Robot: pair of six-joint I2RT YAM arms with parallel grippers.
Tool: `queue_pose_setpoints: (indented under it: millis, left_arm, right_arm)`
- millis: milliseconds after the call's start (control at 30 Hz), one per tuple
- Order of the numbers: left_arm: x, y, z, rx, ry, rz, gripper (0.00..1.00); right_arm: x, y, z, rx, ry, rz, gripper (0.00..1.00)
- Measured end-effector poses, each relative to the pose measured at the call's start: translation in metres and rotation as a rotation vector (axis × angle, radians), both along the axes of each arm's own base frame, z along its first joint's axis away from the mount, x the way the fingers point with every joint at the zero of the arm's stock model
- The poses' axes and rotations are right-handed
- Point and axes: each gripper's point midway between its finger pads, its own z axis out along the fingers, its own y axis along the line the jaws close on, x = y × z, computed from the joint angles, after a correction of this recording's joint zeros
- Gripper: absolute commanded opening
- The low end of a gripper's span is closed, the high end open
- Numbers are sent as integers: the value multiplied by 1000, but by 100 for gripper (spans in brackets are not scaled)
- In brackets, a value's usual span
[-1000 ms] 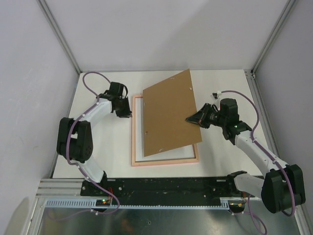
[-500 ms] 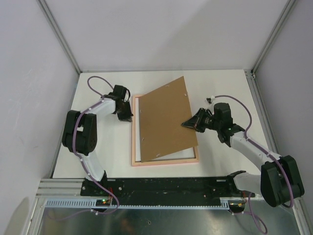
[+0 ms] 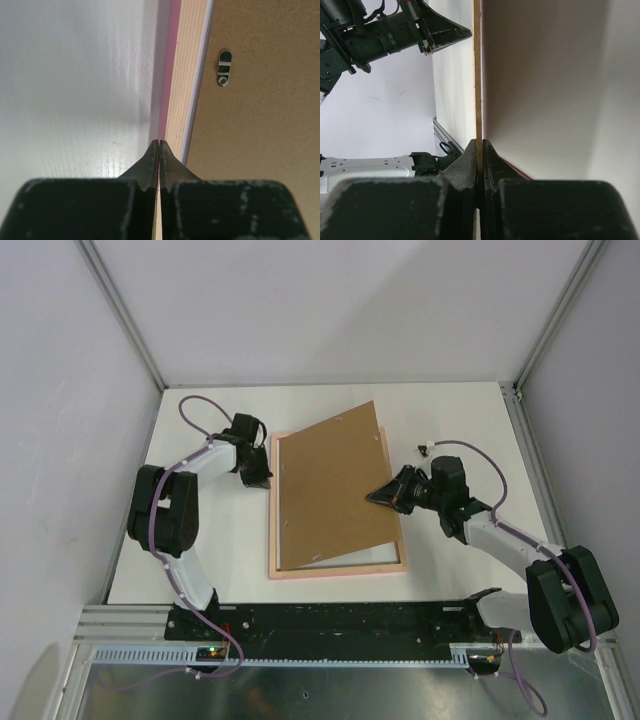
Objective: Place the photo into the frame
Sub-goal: Place the backboard on the frame body.
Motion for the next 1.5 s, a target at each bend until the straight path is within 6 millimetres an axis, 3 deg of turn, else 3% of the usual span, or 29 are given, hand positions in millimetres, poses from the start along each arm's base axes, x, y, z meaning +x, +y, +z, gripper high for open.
queue_pose_setpoints:
  millis: [733,1000,1133,1333,1500]
  left_arm:
    - [4,0,0,9,-10,1,0]
    - [6,1,0,16,-16,4,0]
    - [7,0,0,14,-18,2,0]
    - [8,-1,0,14,-18,1,0]
    - [8,-1,0,12,-19,0,0]
  right_arm:
    - [-3,12,-15,-6,-13,1,1]
    - [-3,9,-28,-69,-16,-13,47]
    - [-5,-1,-44,-142,10,-26,63]
    - [-9,-29,-67,-316,61,-71,74]
    - [-2,-48,-63,-443,45,-113,75]
